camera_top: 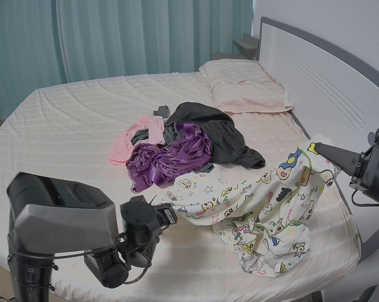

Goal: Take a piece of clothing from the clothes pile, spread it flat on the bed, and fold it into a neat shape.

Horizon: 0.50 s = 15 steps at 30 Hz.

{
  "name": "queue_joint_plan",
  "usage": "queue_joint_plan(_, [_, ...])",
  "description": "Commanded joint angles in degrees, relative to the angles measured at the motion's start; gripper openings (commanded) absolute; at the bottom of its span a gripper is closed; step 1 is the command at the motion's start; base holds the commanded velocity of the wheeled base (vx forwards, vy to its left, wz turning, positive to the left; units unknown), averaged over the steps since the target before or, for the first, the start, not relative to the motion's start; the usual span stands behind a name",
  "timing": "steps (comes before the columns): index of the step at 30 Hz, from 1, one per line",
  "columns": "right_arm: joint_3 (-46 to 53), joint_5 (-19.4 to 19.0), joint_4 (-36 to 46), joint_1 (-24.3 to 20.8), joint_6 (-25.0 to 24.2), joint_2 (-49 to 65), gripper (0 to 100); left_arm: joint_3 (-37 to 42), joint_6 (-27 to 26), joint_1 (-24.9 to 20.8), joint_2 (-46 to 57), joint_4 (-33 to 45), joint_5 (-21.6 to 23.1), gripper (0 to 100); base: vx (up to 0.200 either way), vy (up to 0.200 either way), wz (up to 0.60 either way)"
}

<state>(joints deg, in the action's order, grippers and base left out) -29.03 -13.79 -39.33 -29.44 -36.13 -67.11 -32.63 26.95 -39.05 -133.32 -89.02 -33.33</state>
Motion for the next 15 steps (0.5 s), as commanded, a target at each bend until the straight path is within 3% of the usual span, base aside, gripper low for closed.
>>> queue_joint_plan(1, [-0.4,0.3,-0.4,3.2,0.5,-5.9,0,6.0,-3.1,2.1,15.0,-1.0,-1.5,0,0.0,0.0,0.0])
queue_joint_plan(6, [-2.1,0.4,-0.2,4.2,0.5,-6.6,0,7.0,-7.5,3.2,21.5,-1.0,-2.4,0,0.0,0.0,0.0])
queue_joint_plan(12, [-9.2,8.6,-0.1,2.6,0.8,-8.9,0,8.6,-11.6,5.1,29.4,-1.0,-2.7,0,0.0,0.0,0.0])
queue_joint_plan(15, [-11.1,10.4,0.3,2.5,0.9,-9.3,0,6.8,-11.9,6.8,30.7,-1.0,-2.5,0,0.0,0.0,0.0])
